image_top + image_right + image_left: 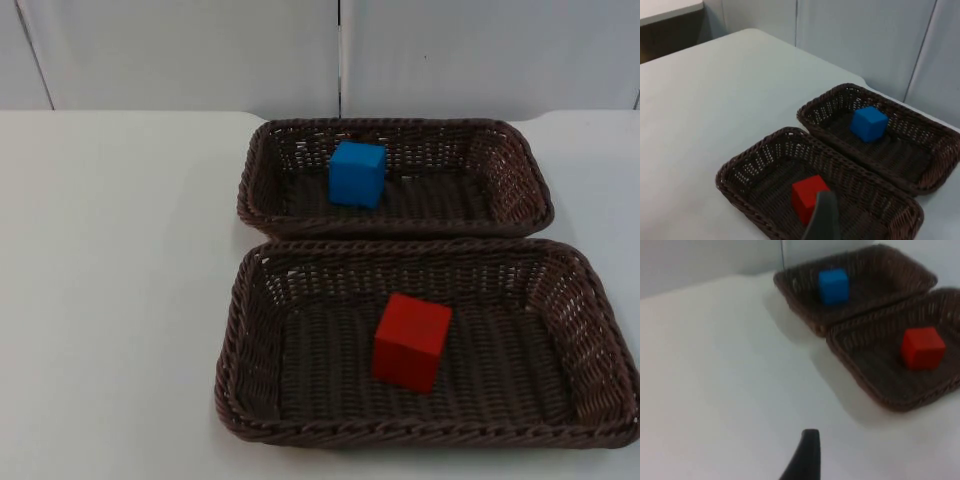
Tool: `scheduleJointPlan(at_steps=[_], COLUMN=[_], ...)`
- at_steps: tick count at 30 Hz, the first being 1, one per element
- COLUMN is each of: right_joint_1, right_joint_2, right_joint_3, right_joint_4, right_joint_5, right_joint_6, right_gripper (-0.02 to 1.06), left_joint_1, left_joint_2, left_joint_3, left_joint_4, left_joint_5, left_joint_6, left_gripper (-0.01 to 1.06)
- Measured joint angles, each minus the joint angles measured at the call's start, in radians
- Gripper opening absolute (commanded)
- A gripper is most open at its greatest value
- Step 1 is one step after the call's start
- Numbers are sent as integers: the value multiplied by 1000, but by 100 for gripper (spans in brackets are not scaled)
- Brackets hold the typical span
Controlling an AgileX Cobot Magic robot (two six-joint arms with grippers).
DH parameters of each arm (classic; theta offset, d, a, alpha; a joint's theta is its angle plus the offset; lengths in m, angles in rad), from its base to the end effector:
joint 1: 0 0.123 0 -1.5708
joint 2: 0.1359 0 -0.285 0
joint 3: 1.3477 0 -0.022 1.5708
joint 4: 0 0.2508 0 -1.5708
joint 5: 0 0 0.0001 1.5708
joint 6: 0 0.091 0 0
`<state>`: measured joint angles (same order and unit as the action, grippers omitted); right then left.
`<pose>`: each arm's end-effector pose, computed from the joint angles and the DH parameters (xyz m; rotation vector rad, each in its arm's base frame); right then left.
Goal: Pick up one cube with the left hand and place it into the upper basket. Pick up one cube with the right hand and place it into the lower basket.
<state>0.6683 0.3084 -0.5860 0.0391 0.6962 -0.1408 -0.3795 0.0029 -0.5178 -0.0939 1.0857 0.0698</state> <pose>0.0418 0.0359 0.3259 -0.7458 1.7714 0.4006 -0.0100 -0.0042 0.2805 0.4664 2.0112 -0.3042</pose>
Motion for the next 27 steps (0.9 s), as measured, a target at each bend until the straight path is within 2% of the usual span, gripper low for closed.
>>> scheduleJointPlan(at_steps=[4, 17, 27], right_joint_1=[0, 0, 0], right_joint_2=[-56, -229, -305], right_joint_3=[0, 0, 0], right_joint_4=[-29, -39, -108], right_joint_5=[56, 267, 383], right_joint_6=[39, 96, 180], right_gripper=[64, 64, 64], left_joint_1=[0, 0, 0], left_joint_2=[0, 0, 0], left_joint_3=[20, 20, 20], left_joint_4=[2, 18, 36], left_joint_5=[0, 0, 0], left_joint_6=[-11, -16, -17], left_gripper=[80, 80, 80])
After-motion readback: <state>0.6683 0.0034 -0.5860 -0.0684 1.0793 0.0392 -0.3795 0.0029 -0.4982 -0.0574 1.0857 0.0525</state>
